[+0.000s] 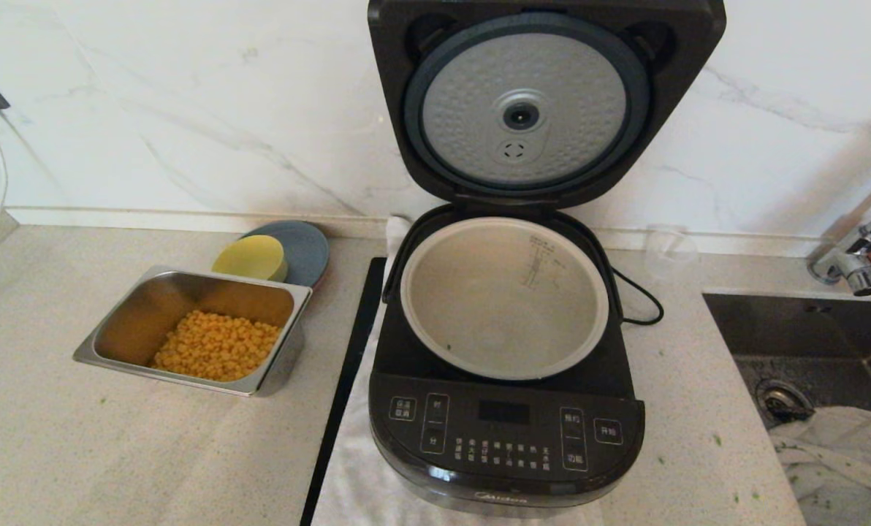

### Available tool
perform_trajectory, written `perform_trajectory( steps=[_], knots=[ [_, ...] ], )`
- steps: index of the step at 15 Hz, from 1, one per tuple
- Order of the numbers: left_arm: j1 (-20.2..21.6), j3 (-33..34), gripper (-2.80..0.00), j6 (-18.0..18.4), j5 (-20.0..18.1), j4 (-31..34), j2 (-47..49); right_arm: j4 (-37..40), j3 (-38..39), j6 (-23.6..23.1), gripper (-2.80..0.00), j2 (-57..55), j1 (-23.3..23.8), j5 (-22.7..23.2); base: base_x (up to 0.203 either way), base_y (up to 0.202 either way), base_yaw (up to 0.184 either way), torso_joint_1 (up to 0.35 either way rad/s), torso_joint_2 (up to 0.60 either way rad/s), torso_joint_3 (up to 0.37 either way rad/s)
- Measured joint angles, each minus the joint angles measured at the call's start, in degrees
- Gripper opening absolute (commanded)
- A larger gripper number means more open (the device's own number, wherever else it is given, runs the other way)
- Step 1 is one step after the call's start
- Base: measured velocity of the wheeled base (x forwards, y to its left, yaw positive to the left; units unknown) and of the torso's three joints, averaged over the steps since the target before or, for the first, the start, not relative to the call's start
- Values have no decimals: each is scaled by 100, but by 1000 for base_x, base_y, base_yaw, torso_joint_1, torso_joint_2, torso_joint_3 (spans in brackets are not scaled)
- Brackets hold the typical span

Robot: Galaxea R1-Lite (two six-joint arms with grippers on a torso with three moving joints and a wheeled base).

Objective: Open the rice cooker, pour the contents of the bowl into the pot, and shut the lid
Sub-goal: Fill a bowl with water from the tap

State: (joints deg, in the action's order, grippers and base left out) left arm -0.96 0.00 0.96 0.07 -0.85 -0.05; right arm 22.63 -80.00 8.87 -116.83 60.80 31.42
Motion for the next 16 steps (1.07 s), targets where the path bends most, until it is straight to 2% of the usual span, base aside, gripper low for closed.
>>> perform_trajectory(
  steps=[3,7,16],
  knots=[
    [0,0,-280,-1,1,0,0,4,-507,73,-280,-459,184,13,0,0,0,0,0,0],
    [0,0,-280,-2,-2,0,0,5,-1030,432,-280,-936,243,13,0,0,0,0,0,0],
    [0,0,-280,-1,-2,0,0,228,-1187,437,-280,-1240,240,117,0,0,0,0,0,0]
  ],
)
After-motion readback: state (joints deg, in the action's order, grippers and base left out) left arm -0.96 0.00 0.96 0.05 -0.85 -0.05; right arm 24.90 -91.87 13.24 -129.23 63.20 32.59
